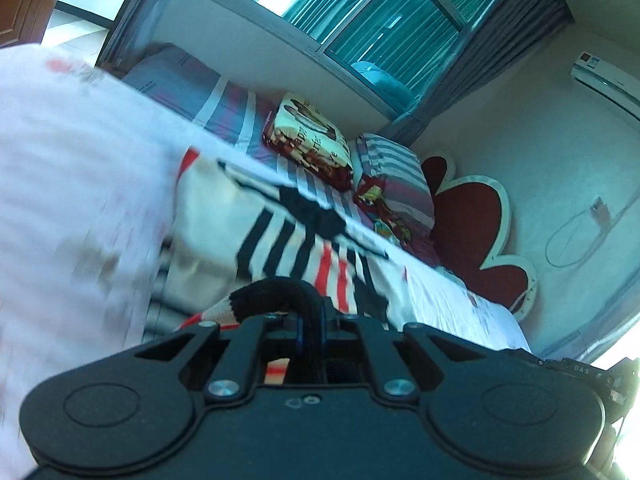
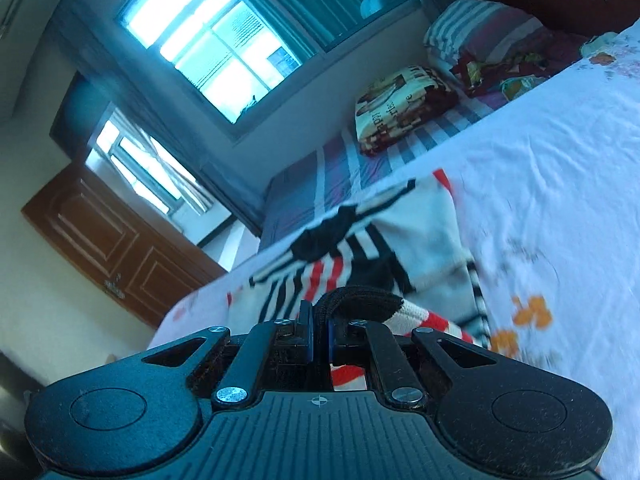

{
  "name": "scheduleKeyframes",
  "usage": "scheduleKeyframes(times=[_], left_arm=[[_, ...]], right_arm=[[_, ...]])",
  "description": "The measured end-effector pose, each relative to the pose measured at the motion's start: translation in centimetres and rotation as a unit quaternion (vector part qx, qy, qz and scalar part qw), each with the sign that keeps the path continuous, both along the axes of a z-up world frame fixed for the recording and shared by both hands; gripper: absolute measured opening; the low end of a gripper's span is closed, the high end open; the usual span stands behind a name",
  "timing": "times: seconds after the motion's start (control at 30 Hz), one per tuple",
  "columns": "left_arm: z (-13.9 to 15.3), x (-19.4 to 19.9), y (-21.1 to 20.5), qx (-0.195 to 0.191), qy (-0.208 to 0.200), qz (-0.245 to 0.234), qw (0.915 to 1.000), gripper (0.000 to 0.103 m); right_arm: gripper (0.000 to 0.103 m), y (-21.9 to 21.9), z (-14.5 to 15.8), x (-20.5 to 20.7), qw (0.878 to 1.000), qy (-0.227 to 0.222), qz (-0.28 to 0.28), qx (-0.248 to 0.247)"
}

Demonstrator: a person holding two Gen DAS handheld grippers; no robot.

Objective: Fold small clothes
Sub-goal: 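Lift the hem with both grippers and fold it over toward the collar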

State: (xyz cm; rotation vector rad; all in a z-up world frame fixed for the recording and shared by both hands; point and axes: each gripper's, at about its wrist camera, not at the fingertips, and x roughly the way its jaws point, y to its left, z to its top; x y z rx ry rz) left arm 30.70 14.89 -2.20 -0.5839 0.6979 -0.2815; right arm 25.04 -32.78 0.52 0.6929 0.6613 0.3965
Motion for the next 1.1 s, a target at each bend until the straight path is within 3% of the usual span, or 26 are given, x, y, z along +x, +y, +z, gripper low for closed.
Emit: scheduleKeyframes(times=[0.2, 0.43, 0.5, 0.53, 0.57, 0.6, 0.63, 0.67, 0.7, 0.73, 0.8, 0.87, 0.9, 1.07, 1.1], left_arm=[[-1.0, 11.1, -1.0, 0.026, 0.009, -0.003, 0.9996, 0.006], [-5.9, 21.3, -2.0, 0.072, 0.062, 0.0, 0.9955, 0.007], [-7.1, 22.8, -1.8, 0.081, 0.063, 0.008, 0.9947, 0.016], [-7.6, 23.1, -1.6, 0.08, 0.056, 0.015, 0.9951, 0.017], [-8.2, 23.3, -1.4, 0.072, 0.053, 0.023, 0.9957, 0.022], [-8.6, 23.4, -1.2, 0.065, 0.051, 0.027, 0.9962, 0.032], [-8.8, 23.2, -1.1, 0.069, 0.042, 0.036, 0.9961, 0.043], [-8.6, 22.6, -1.0, 0.081, 0.022, 0.052, 0.9951, 0.069], [-8.3, 21.8, -0.8, 0.091, -0.004, 0.068, 0.9936, 0.087], [-8.0, 21.2, -0.6, 0.097, -0.024, 0.071, 0.9925, 0.087], [-7.8, 21.1, -0.6, 0.114, -0.024, 0.042, 0.9923, 0.07], [-7.8, 21.7, -1.1, 0.156, -0.015, 0.011, 0.9876, 0.06], [-7.9, 22.1, -1.6, 0.177, -0.008, -0.008, 0.9842, 0.054], [-8.9, 23.5, -3.6, 0.263, 0.024, -0.049, 0.9631, 0.044], [-9.0, 23.5, -3.8, 0.277, 0.021, -0.05, 0.9594, 0.03]], right_arm=[[0.005, -0.9, -2.1, 11.6, 0.999, 0.024, -0.004, 0.033], [0.006, -1.4, -9.2, 23.9, 0.996, 0.075, 0.005, 0.053], [0.007, -1.1, -10.7, 26.2, 0.996, 0.073, 0.008, 0.041], [0.025, -1.1, -11.2, 27.0, 0.997, 0.07, 0.002, 0.034], [0.064, -1.3, -11.7, 27.3, 0.997, 0.063, -0.017, 0.03], [0.077, -1.6, -11.8, 26.9, 0.998, 0.045, -0.043, 0.022], [0.077, -1.9, -11.8, 26.4, 0.998, 0.018, -0.059, 0.016], [0.077, -2.2, -11.9, 26.1, 0.998, 0.009, -0.059, 0.019], [0.077, -2.6, -12.1, 25.9, 0.998, 0.009, -0.06, 0.021], [0.077, -2.9, -12.2, 25.7, 0.998, 0.003, -0.057, 0.019], [0.075, -2.3, -12.0, 25.3, 0.999, -0.009, -0.032, -0.016], [0.062, -0.8, -11.8, 25.1, 0.998, -0.02, 0.005, -0.061], [0.061, 0.4, -11.8, 25.1, 0.996, -0.019, 0.021, -0.089], [0.036, 5.9, -13.5, 25.7, 0.967, -0.015, 0.067, -0.246], [0.03, 6.6, -13.8, 25.4, 0.961, -0.023, 0.069, -0.266]])
